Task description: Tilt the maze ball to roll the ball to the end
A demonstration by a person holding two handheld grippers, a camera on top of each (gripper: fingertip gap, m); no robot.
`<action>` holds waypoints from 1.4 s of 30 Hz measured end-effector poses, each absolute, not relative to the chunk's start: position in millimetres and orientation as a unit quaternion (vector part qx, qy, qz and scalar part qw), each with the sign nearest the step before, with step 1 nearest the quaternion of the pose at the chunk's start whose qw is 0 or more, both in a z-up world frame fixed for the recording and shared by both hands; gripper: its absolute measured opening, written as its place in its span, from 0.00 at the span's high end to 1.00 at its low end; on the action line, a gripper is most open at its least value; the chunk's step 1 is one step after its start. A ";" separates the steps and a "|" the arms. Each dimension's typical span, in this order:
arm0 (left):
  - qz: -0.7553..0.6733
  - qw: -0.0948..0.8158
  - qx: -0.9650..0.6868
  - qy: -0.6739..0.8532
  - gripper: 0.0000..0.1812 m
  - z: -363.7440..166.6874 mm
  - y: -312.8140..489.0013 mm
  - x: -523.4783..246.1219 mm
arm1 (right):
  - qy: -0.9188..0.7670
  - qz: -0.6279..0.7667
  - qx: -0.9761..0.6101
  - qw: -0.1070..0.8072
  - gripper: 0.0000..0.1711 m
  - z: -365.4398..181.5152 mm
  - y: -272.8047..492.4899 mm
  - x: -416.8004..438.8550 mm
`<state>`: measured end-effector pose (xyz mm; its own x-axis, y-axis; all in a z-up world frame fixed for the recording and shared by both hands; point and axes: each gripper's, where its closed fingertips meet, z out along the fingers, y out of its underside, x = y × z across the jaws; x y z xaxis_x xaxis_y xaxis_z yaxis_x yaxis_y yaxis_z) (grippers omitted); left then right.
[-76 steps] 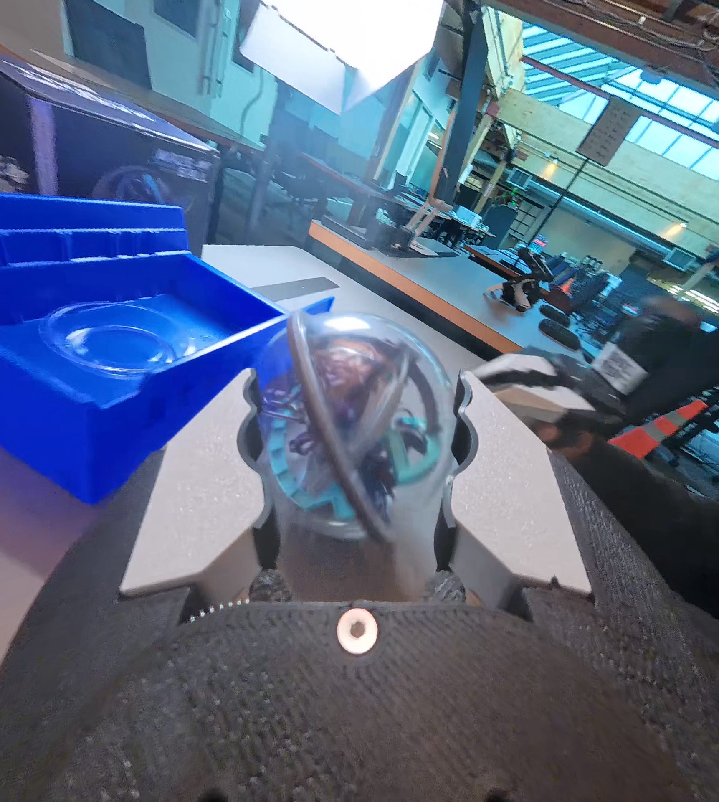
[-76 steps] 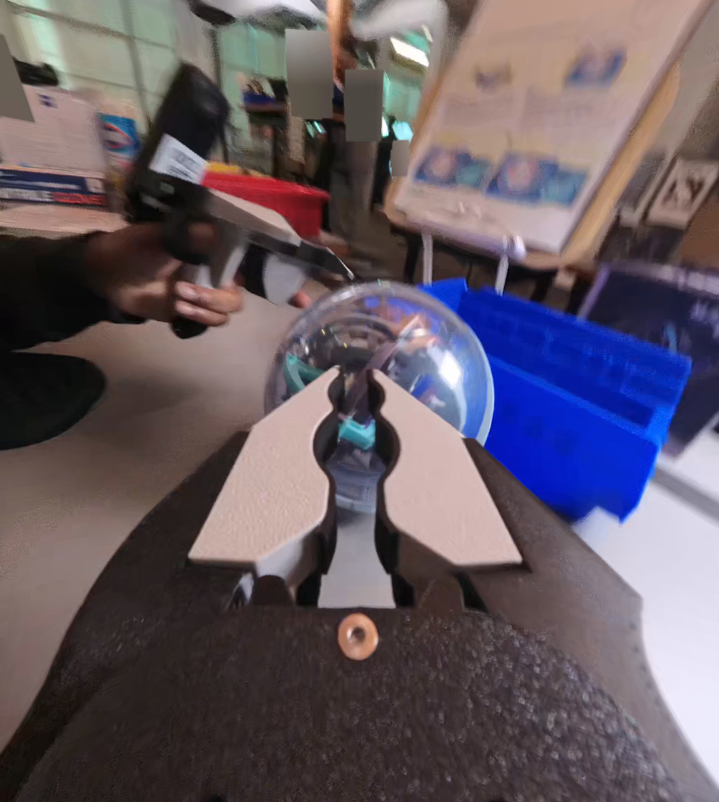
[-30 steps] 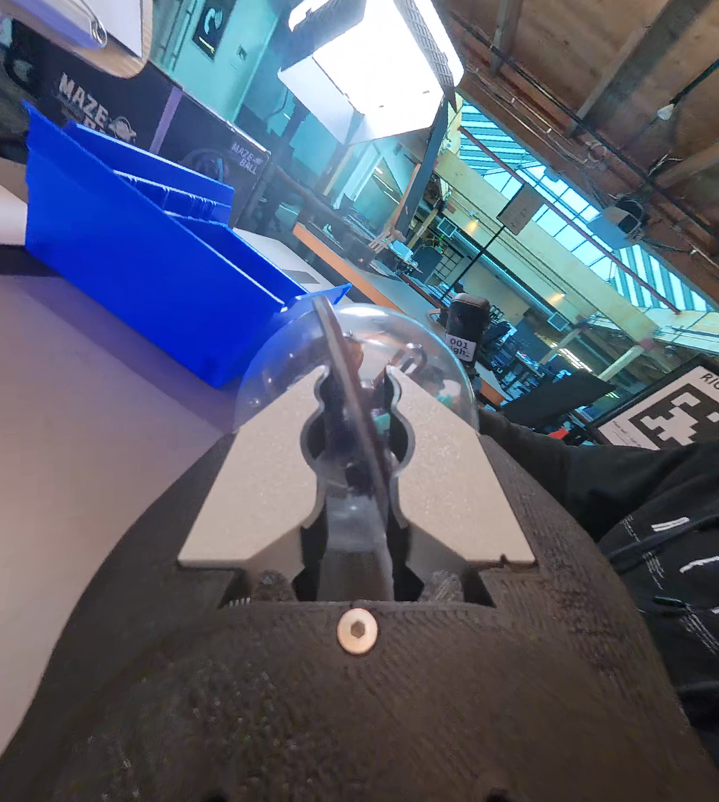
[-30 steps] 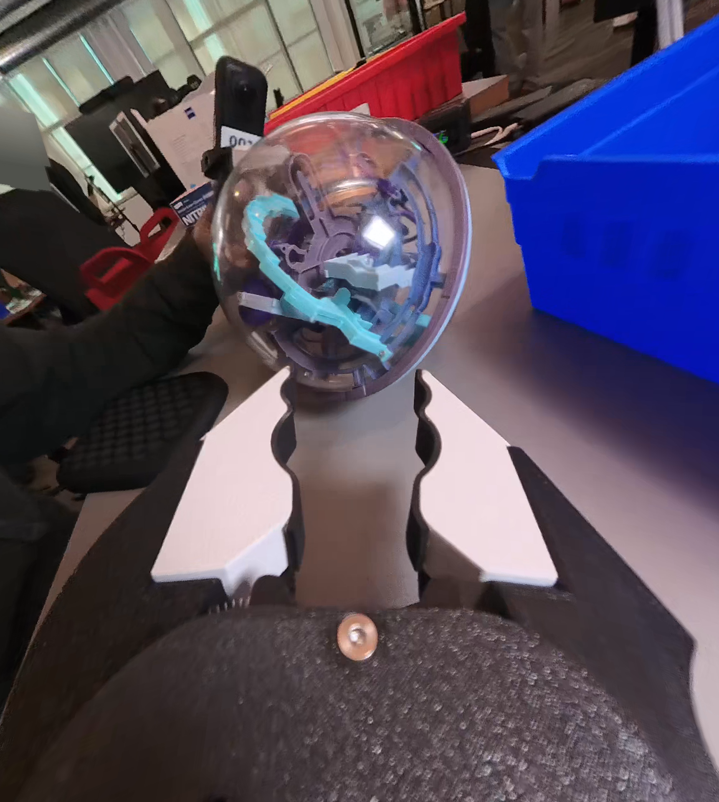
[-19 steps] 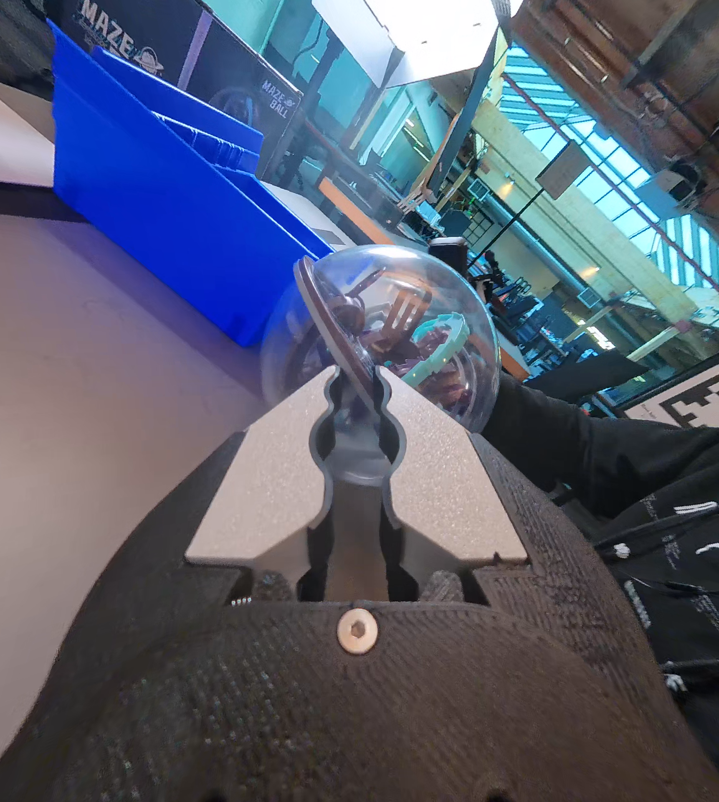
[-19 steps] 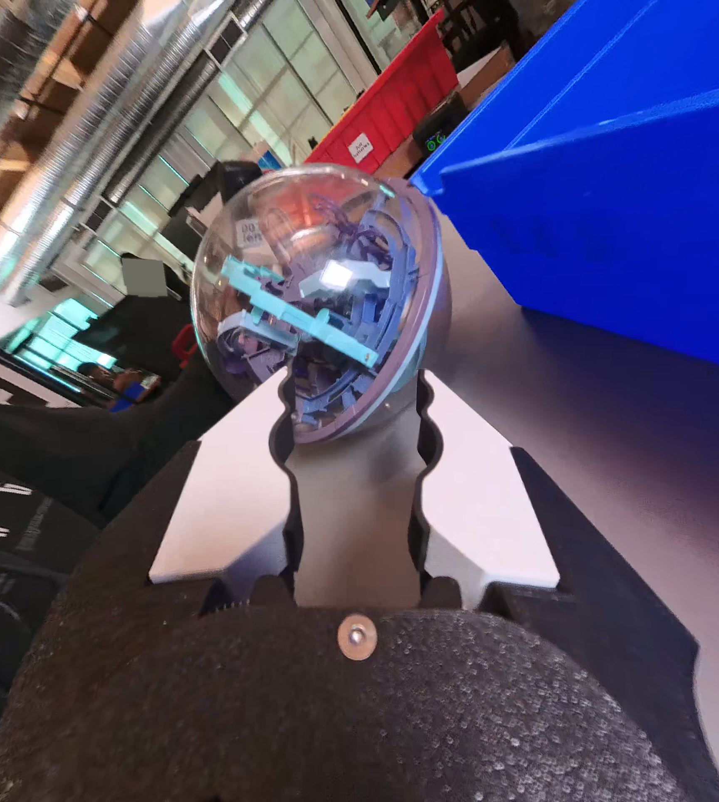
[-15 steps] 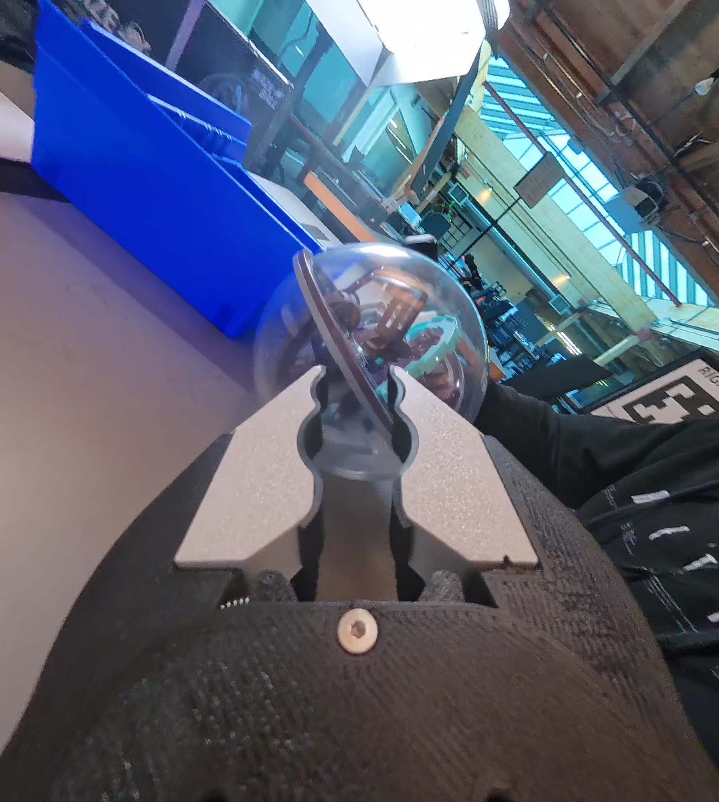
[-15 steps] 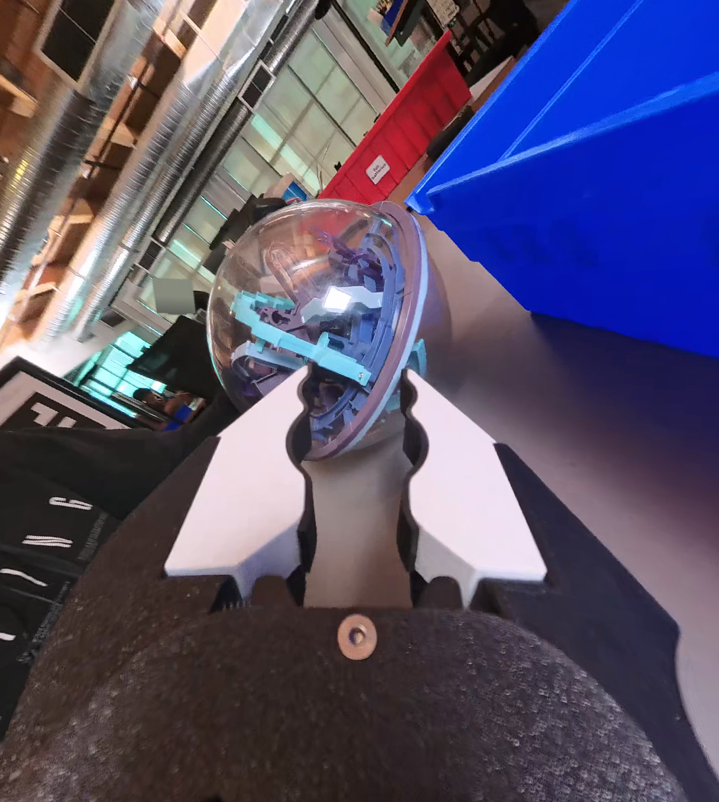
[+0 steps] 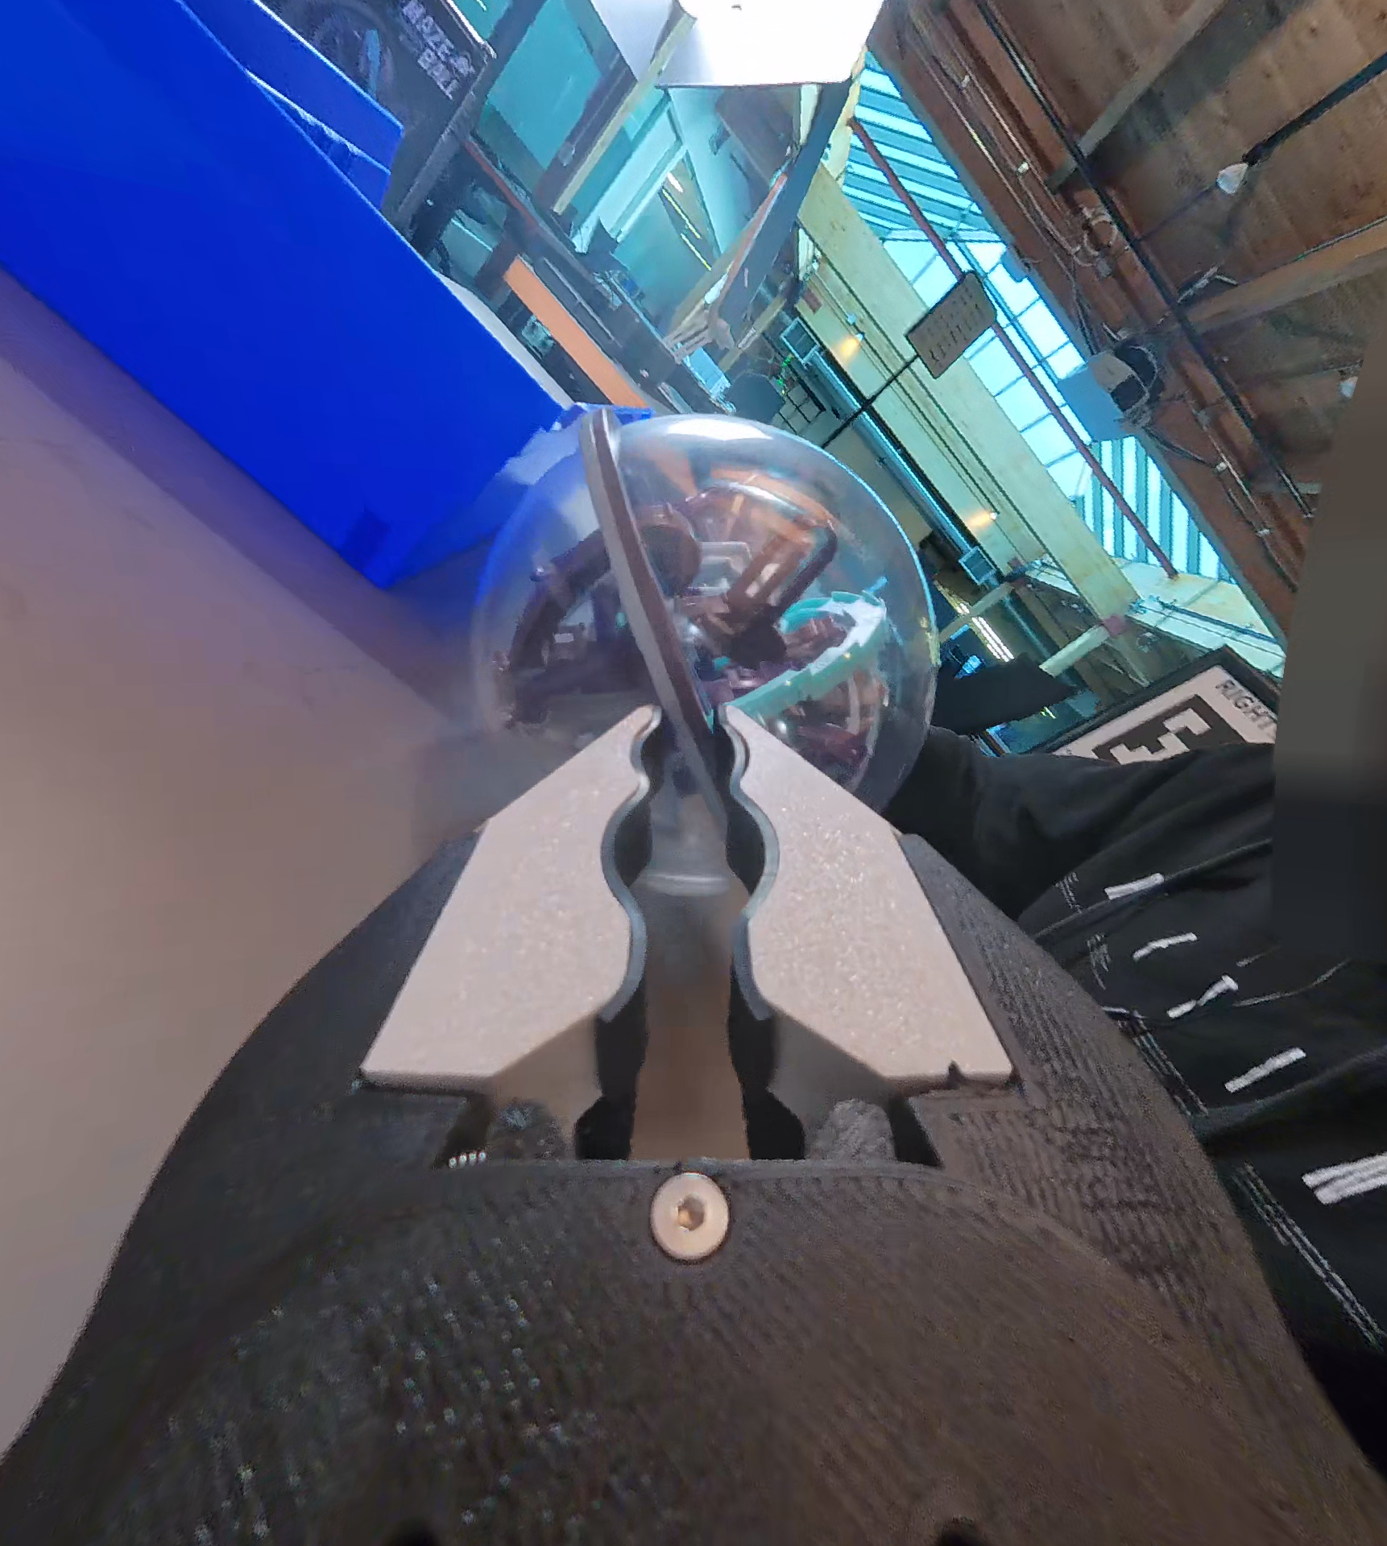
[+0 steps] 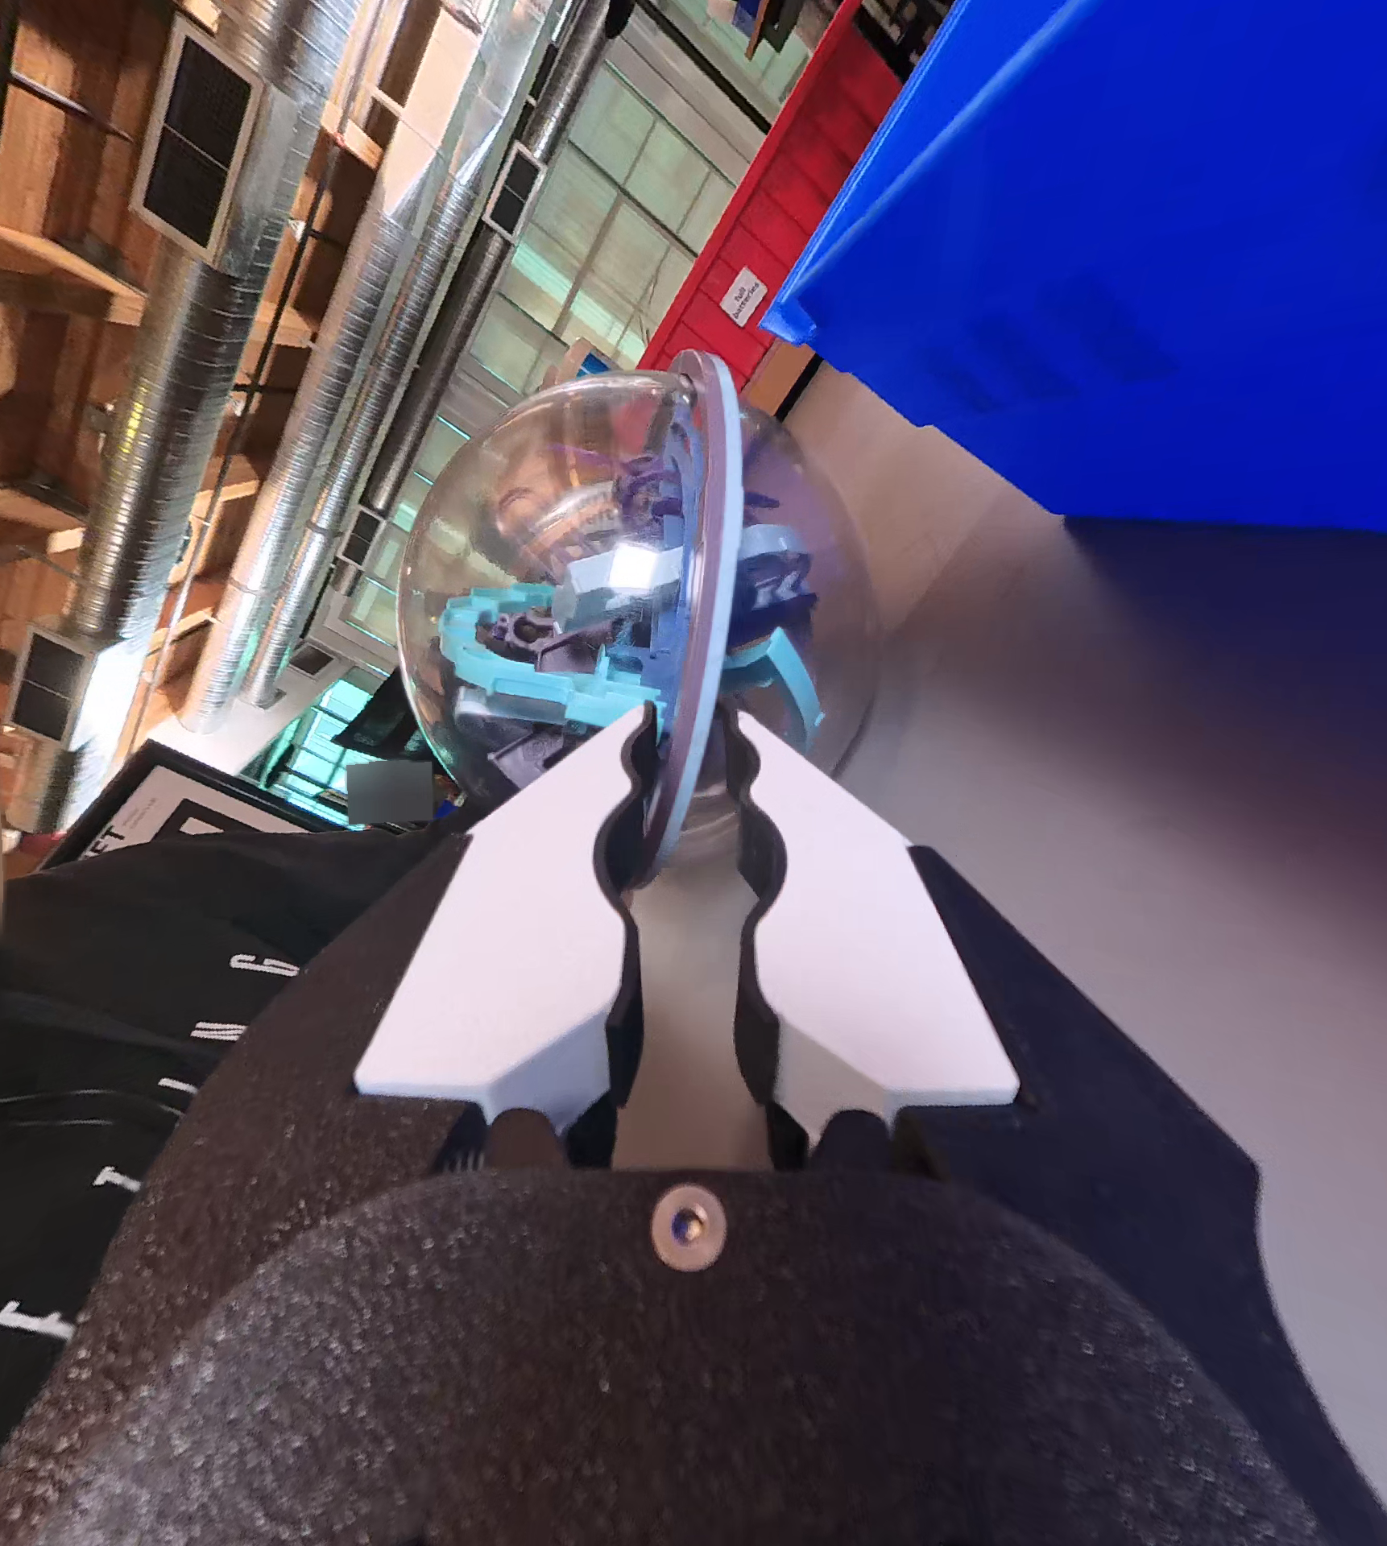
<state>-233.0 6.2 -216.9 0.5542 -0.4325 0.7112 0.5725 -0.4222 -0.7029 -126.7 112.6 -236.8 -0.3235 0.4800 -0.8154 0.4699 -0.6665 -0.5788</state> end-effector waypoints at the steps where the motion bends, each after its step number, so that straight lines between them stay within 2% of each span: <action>1: -0.466 0.538 -0.701 -0.055 0.95 -218.1 7.1 -235.5 | -0.405 0.705 -0.582 -0.002 0.92 -236.9 110.9 -126.9; 4: -0.467 0.540 -0.697 -0.064 0.96 -219.4 8.2 -238.0 | -0.398 0.711 -0.579 -0.003 0.97 -235.1 108.2 -127.1; 12: -0.468 0.541 -0.697 -0.055 0.97 -219.4 13.9 -220.3 | -0.372 0.740 -0.560 0.026 0.97 -214.5 122.9 -119.9; 17: -0.453 0.605 -0.654 -0.022 0.97 -164.0 17.2 -212.6 | -0.402 0.747 -0.522 0.085 0.97 -165.0 125.6 -109.0; 25: -0.374 0.735 -0.552 0.123 0.97 -0.4 -4.5 -180.9 | -0.492 0.726 -0.397 0.271 0.97 -15.5 99.3 -71.1; 29: -0.330 0.785 -0.490 0.188 0.96 61.0 -32.7 -152.3 | -0.524 0.699 -0.333 0.353 0.97 32.8 75.3 -46.8; 33: -0.292 0.798 -0.478 0.221 0.96 74.2 -54.0 -134.4 | -0.532 0.687 -0.295 0.398 0.97 52.2 55.6 -29.1; 42: -0.272 0.814 -0.453 0.241 0.96 87.4 -75.8 -117.5 | -0.540 0.666 -0.268 0.440 0.97 58.1 38.9 -17.8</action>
<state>-117.5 -75.8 87.4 0.7361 -0.6608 -0.1467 0.2232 0.4416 -0.8690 -17.8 38.9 58.1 -0.4697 0.8749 0.1178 -0.2950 -0.0298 -0.9550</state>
